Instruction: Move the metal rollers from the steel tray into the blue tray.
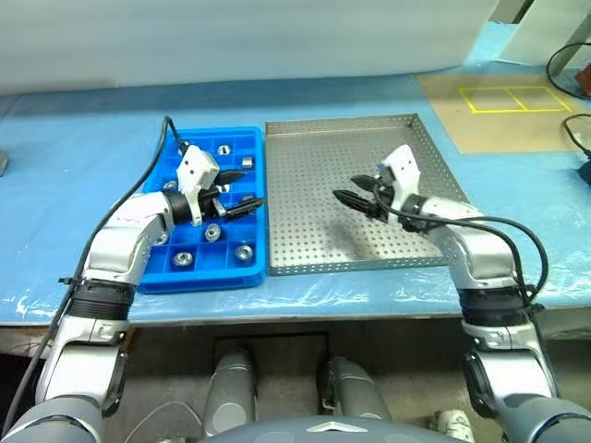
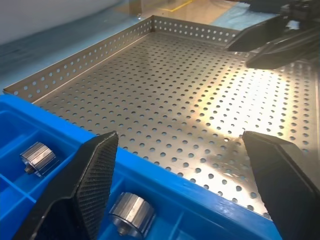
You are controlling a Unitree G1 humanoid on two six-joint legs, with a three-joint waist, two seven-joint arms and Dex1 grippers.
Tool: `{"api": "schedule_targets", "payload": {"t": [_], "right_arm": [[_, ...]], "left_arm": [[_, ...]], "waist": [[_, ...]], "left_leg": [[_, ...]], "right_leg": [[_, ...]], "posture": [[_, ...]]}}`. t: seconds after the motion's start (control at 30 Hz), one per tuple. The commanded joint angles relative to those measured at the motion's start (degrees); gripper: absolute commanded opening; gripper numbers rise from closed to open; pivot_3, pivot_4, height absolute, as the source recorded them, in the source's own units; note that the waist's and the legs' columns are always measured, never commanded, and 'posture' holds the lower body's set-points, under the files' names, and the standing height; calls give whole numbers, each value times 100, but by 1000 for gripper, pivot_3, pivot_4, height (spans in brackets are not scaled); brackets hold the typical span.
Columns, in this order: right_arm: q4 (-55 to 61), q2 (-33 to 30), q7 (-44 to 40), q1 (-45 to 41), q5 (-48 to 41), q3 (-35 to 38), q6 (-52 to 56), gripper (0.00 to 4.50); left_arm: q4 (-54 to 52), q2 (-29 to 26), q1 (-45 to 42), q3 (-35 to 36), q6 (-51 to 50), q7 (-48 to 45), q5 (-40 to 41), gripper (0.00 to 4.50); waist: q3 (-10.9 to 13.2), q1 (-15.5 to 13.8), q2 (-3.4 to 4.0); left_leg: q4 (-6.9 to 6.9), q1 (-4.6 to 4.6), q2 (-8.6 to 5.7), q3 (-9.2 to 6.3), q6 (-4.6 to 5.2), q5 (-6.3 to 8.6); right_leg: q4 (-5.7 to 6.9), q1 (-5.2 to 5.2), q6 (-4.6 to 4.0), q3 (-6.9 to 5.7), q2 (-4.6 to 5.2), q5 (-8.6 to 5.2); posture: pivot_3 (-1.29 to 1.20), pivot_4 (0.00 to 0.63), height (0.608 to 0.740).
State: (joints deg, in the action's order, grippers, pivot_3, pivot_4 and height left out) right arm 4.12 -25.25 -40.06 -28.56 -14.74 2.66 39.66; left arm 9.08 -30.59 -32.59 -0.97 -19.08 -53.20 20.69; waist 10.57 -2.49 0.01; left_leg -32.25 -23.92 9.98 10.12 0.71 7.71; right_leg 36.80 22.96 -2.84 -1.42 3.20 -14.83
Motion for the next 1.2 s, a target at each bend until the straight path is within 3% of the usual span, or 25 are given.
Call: {"api": "schedule_targets", "payload": {"t": [0.03,0.23,0.43,0.9,1.2], "right_arm": [[557,-82,239,137,-189,296,119,2858],[747,49,550,236,-286,274,200,2858],[661,88,545,141,-279,-5,149,2858],[567,-79,397,-35,-507,-55,158,2858],[-40,-50,396,-573,-403,-153,-122,2858]], "left_arm": [[311,126,-291,-6,394,46,-207,4247],[795,487,-502,97,729,454,-411,4247],[530,789,-362,120,578,634,-281,4247],[-269,493,248,402,286,806,-168,4247],[-371,719,143,462,191,1154,-108,4247]], "waist": [[0,51,0],[0,96,0],[0,90,0],[0,22,1],[0,-8,1]], "left_leg": [[-4,0,1,1,3,1],[-16,7,5,3,17,8],[-28,3,5,4,39,20],[-31,5,7,4,42,21],[-36,5,5,4,40,21]], "right_leg": [[0,0,-13,0,0,-4],[-1,-12,-22,0,1,-4],[-1,-15,-23,-1,4,-4],[-1,-18,-24,-3,5,-4],[-1,-22,-25,-3,8,-3]], "posture": [[-226,150,740],[-232,150,740],[-200,150,740],[-142,150,740],[-116,150,740]]}}
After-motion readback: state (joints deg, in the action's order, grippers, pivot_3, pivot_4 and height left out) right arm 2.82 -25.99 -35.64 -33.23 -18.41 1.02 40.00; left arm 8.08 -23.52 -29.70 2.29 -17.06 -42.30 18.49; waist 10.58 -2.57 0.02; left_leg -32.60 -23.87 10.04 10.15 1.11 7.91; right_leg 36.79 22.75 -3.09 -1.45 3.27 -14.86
